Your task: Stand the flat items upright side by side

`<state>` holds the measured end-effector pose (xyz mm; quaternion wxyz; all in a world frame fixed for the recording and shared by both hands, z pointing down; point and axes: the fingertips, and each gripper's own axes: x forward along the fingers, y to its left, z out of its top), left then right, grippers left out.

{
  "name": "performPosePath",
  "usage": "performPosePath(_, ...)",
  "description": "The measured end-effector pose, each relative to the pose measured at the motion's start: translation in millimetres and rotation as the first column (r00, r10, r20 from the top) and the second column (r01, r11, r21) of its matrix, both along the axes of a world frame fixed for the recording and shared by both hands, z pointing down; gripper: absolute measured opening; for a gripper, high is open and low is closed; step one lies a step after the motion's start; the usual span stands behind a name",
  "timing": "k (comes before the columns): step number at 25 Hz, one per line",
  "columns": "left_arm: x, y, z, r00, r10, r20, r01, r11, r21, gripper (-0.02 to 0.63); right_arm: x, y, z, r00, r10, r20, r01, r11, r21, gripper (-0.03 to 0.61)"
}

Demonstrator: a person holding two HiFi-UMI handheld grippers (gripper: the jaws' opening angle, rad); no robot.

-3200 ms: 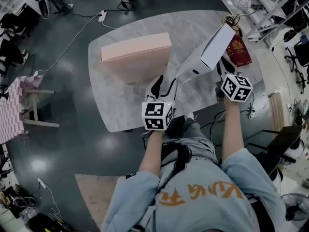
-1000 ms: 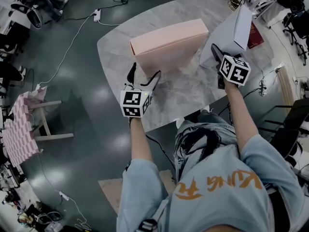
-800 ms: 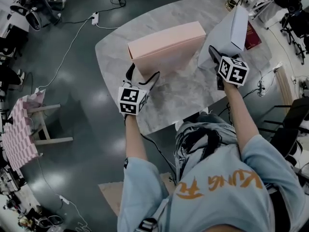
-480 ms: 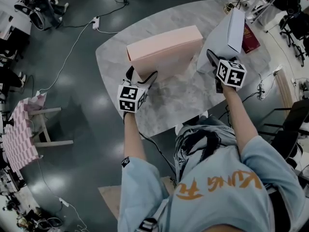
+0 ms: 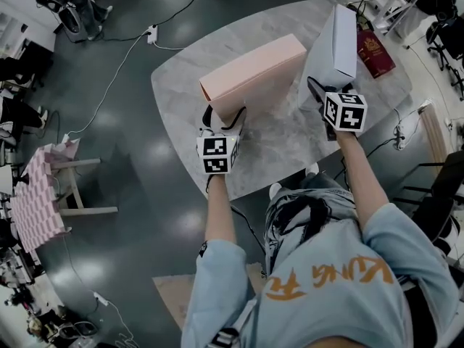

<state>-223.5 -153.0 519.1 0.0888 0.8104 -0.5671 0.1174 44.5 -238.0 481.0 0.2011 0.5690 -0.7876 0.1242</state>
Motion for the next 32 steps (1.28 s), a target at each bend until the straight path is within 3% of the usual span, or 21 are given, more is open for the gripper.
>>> performPosePath(8,-0.5,16.2,3.7,0.982,-0.191,0.01,0.191,0.981,-0.032,0.394,-27.3,20.8,1.3,0.996,-0.085,-0.029,0.085,0.996,0.002,0.422)
performPosePath(18,14.8,30.2,5.5,0.92,-0.391,-0.001,0.389,0.917,-0.092,0.391,-42.2,45.0,1.9,0.98,-0.196,-0.013,0.196,0.981,0.004,0.417)
performPosePath(24,27.4,28.6,6.3,0.894,-0.447,-0.008,0.442,0.887,-0.13,0.39,-59.8,63.0,2.4,0.948,-0.317,0.023,0.317,0.948,0.006,0.416)
performPosePath(29,36.5,30.1,3.9,0.893,-0.45,-0.029,0.442,0.886,-0.142,0.378,-74.1,75.8,0.4,0.92,-0.392,0.02,0.392,0.92,0.015,0.414)
performPosePath(32,43.2,33.6,2.7,0.904,-0.426,-0.035,0.417,0.898,-0.144,0.354,-77.2,78.2,-3.5,0.912,-0.409,0.038,0.408,0.913,0.023,0.411)
